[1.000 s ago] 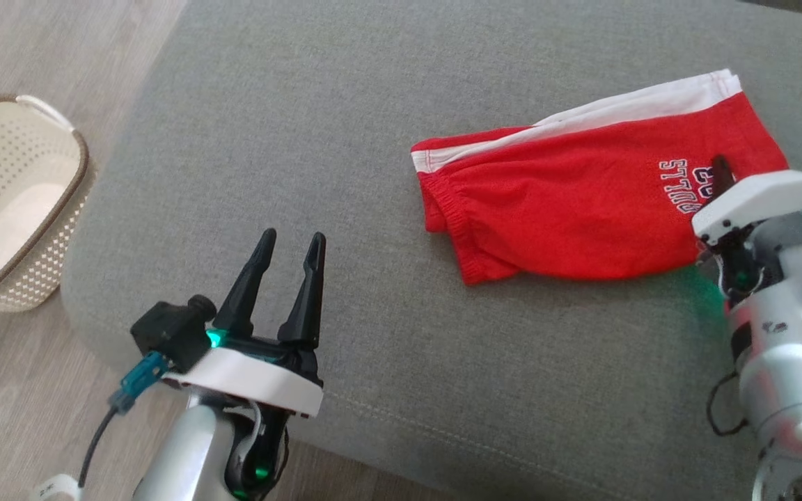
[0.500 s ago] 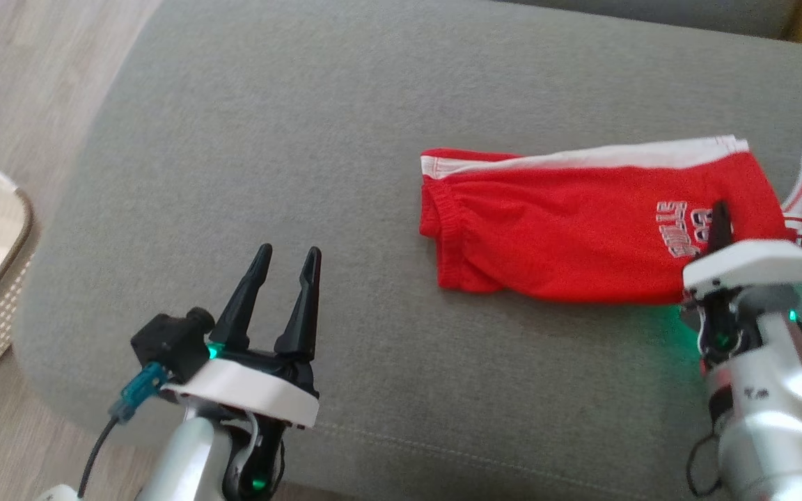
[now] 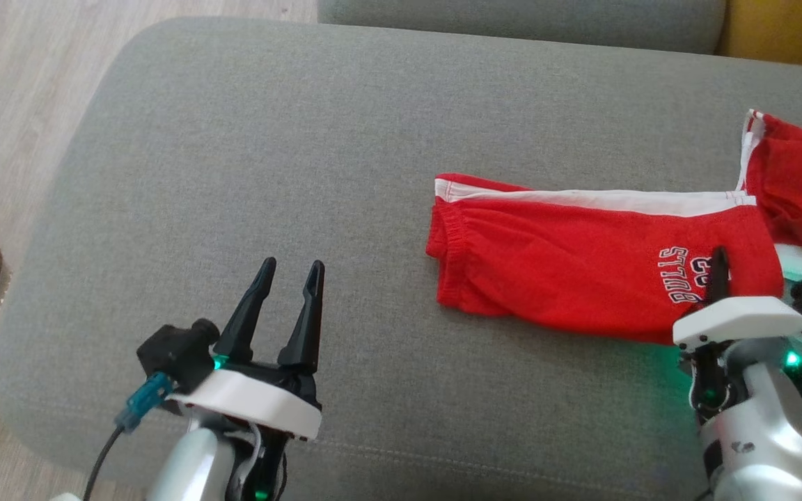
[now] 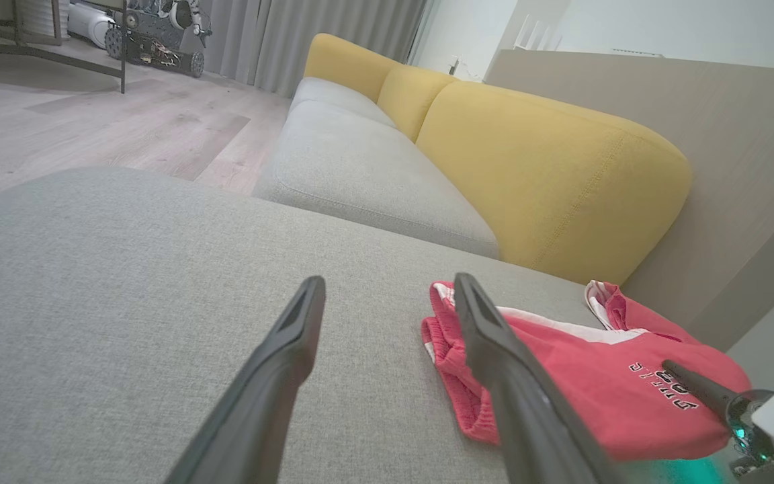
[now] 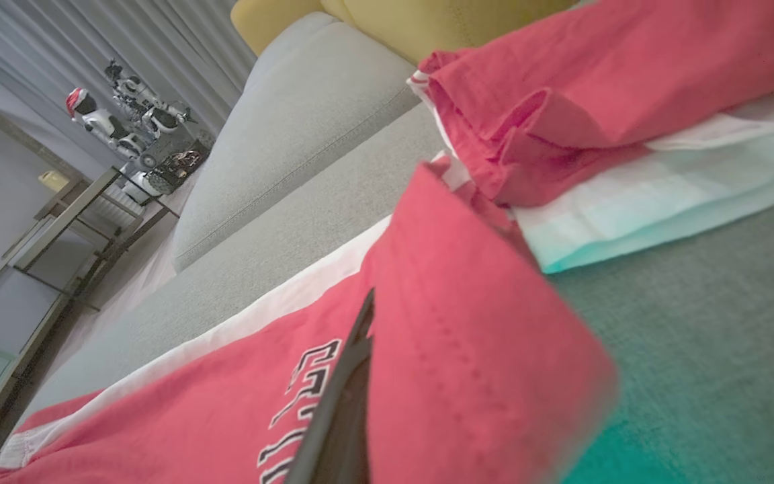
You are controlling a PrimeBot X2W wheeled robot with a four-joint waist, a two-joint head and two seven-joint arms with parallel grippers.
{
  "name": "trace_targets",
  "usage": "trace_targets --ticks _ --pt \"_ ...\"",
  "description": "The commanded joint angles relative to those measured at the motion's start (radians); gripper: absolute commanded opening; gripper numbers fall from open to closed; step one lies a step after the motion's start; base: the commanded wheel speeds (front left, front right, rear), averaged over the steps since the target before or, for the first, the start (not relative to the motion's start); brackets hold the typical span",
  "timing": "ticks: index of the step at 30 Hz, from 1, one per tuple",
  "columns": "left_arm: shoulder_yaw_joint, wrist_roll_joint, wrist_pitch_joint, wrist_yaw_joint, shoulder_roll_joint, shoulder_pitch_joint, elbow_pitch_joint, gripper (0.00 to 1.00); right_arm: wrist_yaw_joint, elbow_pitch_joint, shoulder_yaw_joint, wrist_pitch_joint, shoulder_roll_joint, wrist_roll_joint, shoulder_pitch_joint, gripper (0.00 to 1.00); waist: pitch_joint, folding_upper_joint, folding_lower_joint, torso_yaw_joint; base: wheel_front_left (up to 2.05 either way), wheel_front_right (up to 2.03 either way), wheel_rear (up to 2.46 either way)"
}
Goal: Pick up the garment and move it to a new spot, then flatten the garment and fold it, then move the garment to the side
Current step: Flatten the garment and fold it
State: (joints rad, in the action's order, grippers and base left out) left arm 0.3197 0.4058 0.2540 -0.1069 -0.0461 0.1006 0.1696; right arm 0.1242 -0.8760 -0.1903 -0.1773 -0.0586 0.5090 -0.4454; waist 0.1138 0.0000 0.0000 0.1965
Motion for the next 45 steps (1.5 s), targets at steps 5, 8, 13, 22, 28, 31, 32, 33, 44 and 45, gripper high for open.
trace_targets --ticks 5,8,13,22,28,31,32,33,44,45 --pt "-0.024 -0.004 0.008 -0.005 -0.004 0.021 -0.022 1.0 0.007 0.041 0.091 -0.047 0.008 -0.01 -0.081 0.0 -0.011 0.0 0.0 0.023 0.0 0.0 0.0" --pt "-0.023 -0.006 0.008 -0.006 -0.004 0.014 -0.016 1.0 0.007 0.067 0.155 -0.061 0.008 -0.004 -0.085 0.0 -0.026 0.0 0.0 0.035 0.0 0.0 0.0" --pt "-0.032 -0.006 0.008 -0.005 -0.004 0.005 -0.014 1.0 0.007 0.13 0.312 -0.068 0.008 0.046 -0.077 0.0 -0.042 0.0 0.0 0.048 0.0 0.0 0.0" --pt "-0.022 0.002 0.008 -0.002 -0.004 0.002 -0.019 1.0 0.007 0.185 0.532 -0.057 0.008 0.08 -0.069 0.0 -0.035 0.0 0.0 0.068 0.0 0.0 0.0" --pt "-0.017 0.011 0.008 0.001 -0.004 0.004 -0.017 1.0 0.007 0.179 0.645 -0.05 0.008 0.102 -0.065 0.0 -0.025 0.0 0.0 0.084 0.0 0.0 0.0" --pt "-0.016 0.012 0.008 0.001 -0.004 0.003 -0.014 1.0 0.007 0.163 0.681 -0.045 0.008 0.111 -0.067 0.0 -0.02 0.0 0.0 0.087 0.0 0.0 0.0" --pt "-0.016 0.012 0.008 0.001 -0.004 0.003 -0.013 1.0 0.007 0.155 0.694 -0.042 0.008 0.112 -0.069 0.11 -0.018 0.0 0.0 0.088 0.0 0.0 0.0" --pt "-0.016 0.013 0.008 0.001 -0.004 0.003 -0.013 1.0 0.007 0.151 0.71 -0.042 0.008 0.107 -0.073 0.89 -0.015 0.0 0.0 0.089 0.0 0.0 0.0" --pt "-0.007 0.025 0.008 0.003 -0.004 0.015 -0.016 1.0 0.007 0.137 0.913 0.05 0.008 0.194 -0.068 1.0 0.008 0.0 0.0 0.095 0.0 0.0 0.0" --pt "-0.007 0.026 0.008 0.003 -0.004 0.016 -0.017 1.0 0.007 0.127 0.924 0.054 0.008 0.194 -0.068 1.0 0.011 0.0 0.0 0.095 0.0 0.0 0.0"
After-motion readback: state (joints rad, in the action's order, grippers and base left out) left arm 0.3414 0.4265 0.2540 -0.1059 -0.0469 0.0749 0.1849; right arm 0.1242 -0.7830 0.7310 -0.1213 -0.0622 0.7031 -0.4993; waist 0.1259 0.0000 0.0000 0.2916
